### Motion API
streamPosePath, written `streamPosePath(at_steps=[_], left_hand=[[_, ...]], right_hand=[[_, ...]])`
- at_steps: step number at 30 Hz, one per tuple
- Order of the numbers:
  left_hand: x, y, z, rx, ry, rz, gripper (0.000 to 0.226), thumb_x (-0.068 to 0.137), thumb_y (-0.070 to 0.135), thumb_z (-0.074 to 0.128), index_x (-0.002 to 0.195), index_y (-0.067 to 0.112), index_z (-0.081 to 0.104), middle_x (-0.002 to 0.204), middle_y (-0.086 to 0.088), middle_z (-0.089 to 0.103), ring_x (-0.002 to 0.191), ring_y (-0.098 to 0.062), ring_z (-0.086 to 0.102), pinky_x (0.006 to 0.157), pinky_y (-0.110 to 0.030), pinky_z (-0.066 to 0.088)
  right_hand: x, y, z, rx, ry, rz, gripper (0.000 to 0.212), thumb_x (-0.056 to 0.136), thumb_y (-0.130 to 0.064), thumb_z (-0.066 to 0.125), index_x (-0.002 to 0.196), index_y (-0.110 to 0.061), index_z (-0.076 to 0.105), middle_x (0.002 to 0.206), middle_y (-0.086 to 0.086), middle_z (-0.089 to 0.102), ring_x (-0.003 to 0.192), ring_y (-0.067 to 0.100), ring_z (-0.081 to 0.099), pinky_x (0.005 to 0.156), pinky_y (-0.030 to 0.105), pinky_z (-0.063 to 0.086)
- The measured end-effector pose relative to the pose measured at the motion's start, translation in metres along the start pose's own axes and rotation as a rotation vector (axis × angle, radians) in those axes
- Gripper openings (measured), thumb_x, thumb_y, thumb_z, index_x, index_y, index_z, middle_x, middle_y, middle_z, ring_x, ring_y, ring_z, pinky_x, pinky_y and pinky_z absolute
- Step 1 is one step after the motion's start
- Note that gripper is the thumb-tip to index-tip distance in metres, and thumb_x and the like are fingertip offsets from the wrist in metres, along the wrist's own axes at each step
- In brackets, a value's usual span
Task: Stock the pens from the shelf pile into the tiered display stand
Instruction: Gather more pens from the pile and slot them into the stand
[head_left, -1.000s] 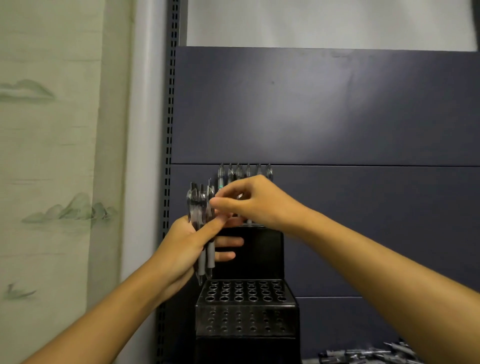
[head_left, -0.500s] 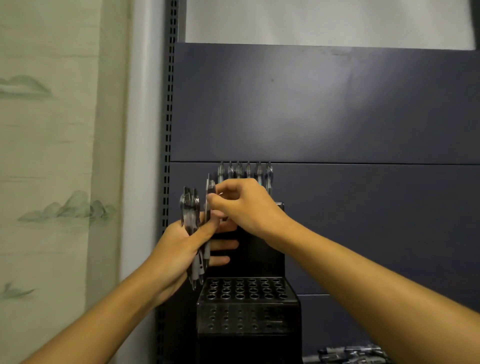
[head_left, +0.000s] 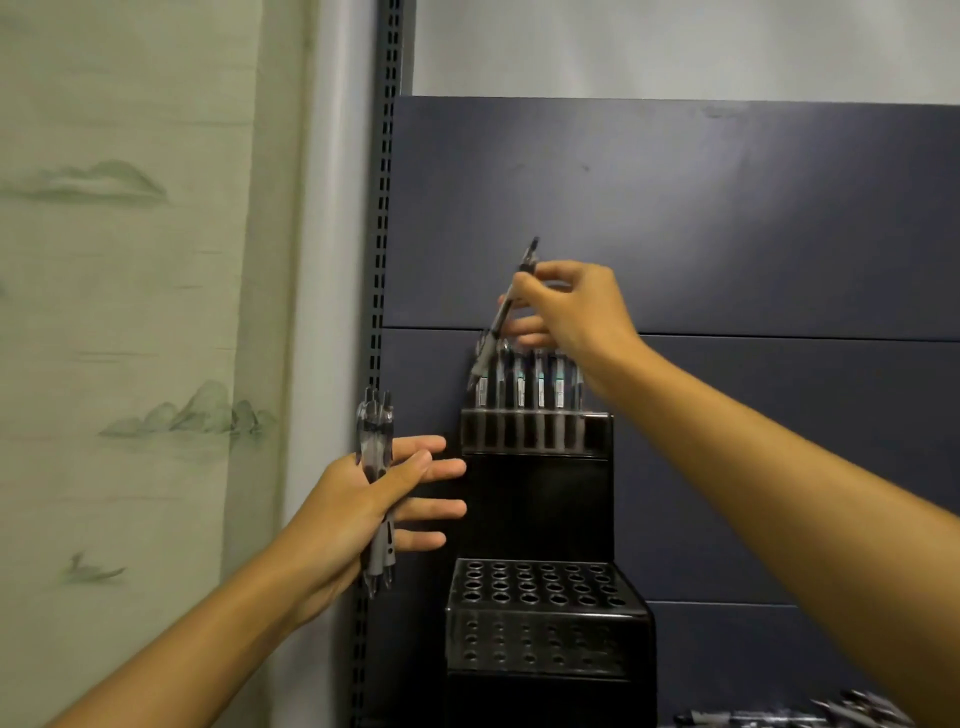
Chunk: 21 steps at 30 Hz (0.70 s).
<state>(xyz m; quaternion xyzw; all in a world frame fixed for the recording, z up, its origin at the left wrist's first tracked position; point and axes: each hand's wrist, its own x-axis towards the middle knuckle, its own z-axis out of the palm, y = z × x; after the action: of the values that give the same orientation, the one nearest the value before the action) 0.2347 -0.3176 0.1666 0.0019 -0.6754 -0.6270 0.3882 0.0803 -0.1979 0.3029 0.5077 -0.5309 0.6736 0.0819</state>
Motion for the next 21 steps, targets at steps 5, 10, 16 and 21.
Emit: streamPosePath(at_steps=[5,10,16,21], left_hand=[[-0.005,-0.001,-0.019,0.048,0.059,-0.01,0.024,0.094,0.02,0.056,0.116,0.015,0.065,0.104,-0.004,0.077,0.086,-0.028,0.076,0.06,-0.033,0.062],[-0.009,-0.001,-0.027,0.059,0.086,-0.023,0.022,0.096,0.019,0.056,0.115,0.013,0.065,0.102,-0.004,0.077,0.082,-0.026,0.076,0.06,-0.033,0.062],[-0.009,0.0,-0.023,0.072,0.053,-0.025,0.022,0.095,0.02,0.057,0.114,0.014,0.065,0.103,-0.004,0.077,0.083,-0.027,0.076,0.06,-0.033,0.062],[-0.009,-0.001,-0.023,0.074,0.039,-0.022,0.024,0.092,0.022,0.058,0.114,0.014,0.065,0.103,-0.004,0.077,0.083,-0.026,0.076,0.06,-0.032,0.061]], right_hand=[[0.02,0.009,-0.011,-0.201,0.081,-0.013,0.014,0.097,-0.02,0.062,0.109,-0.011,0.062,0.105,0.01,0.071,0.068,0.024,0.074,0.062,0.029,0.061],[0.018,0.018,0.0,-0.198,0.041,0.015,0.023,0.097,-0.02,0.062,0.117,-0.007,0.063,0.1,0.011,0.071,0.066,0.022,0.074,0.062,0.027,0.062],[0.017,0.026,0.014,-0.274,0.021,-0.008,0.026,0.097,-0.02,0.062,0.12,-0.007,0.064,0.101,0.009,0.07,0.07,0.019,0.074,0.067,0.031,0.063],[0.015,0.031,0.02,-0.334,-0.02,-0.026,0.03,0.097,-0.021,0.062,0.124,-0.007,0.062,0.1,0.009,0.07,0.071,0.018,0.074,0.065,0.029,0.063]])
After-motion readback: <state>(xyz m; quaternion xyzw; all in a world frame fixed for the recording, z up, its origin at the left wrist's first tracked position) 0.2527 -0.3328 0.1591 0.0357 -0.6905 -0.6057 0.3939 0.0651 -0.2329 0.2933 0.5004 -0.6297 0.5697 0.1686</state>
